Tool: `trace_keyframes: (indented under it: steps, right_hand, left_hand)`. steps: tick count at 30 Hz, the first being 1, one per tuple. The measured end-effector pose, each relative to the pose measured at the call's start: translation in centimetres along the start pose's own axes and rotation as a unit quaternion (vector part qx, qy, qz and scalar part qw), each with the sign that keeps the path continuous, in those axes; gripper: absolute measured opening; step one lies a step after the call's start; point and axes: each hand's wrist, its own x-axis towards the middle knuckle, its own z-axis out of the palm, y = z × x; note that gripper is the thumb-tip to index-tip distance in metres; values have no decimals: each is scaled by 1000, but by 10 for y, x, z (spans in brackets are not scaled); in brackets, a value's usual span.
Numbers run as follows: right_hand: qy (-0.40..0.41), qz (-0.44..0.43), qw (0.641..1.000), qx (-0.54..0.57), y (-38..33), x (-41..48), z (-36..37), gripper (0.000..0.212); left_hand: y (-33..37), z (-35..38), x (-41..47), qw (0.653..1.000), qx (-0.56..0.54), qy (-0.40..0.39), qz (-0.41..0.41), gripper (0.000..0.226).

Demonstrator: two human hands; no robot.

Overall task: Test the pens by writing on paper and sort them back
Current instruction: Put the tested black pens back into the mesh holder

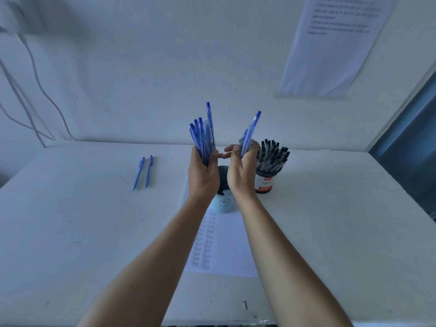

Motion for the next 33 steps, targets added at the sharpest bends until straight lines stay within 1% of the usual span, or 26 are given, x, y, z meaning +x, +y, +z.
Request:
trace_keyframes:
  steps: [3,5,8,13,16,17,20,22,24,28,31,33]
  right_hand:
    - [-8,9,1000,-5,2,-1,-5,8]
    - [-21,31,999,1,3,-4,-9,11]
    - [-38,74,996,11,3,-10,-14,13]
    - [-48,108,992,39,4,-15,-19,25]
    - [-27,111,991,73,3,-17,-19,37]
    - [-22,120,989,88,3,-16,-19,39]
    - [-27,174,977,118,0,-9,-21,47]
    - [-5,214,970,116,0,-2,-22,39]
    - [9,226,968,112,1,1,-24,29]
    - [-33,240,967,75,5,2,-21,32]
    - [-28,239,968,74,5,1,-21,27]
    - [-26,235,969,77,6,0,-20,23]
  left_hand:
    - [-4,0,-3,1000,-16,-6,-13,11]
    - [-6,1,-7,1000,-20,-8,-23,12]
    - [-9,3,-10,1000,-5,-5,-20,7]
    - [-12,2,-14,1000,13,-22,-5,12]
    - [-10,0,-21,999,-1,-37,-10,7]
    - [-11,0,-23,999,-3,-44,-7,4]
    - [-12,-4,-28,998,24,-62,8,6]
    - [-15,-5,-27,996,44,-72,15,8]
    - [-16,-6,-26,995,52,-77,18,2]
    - [-18,-7,-24,994,72,-79,22,8]
    - [-15,-8,-22,994,71,-85,19,18]
    - [-12,-10,-21,993,74,-96,8,16]
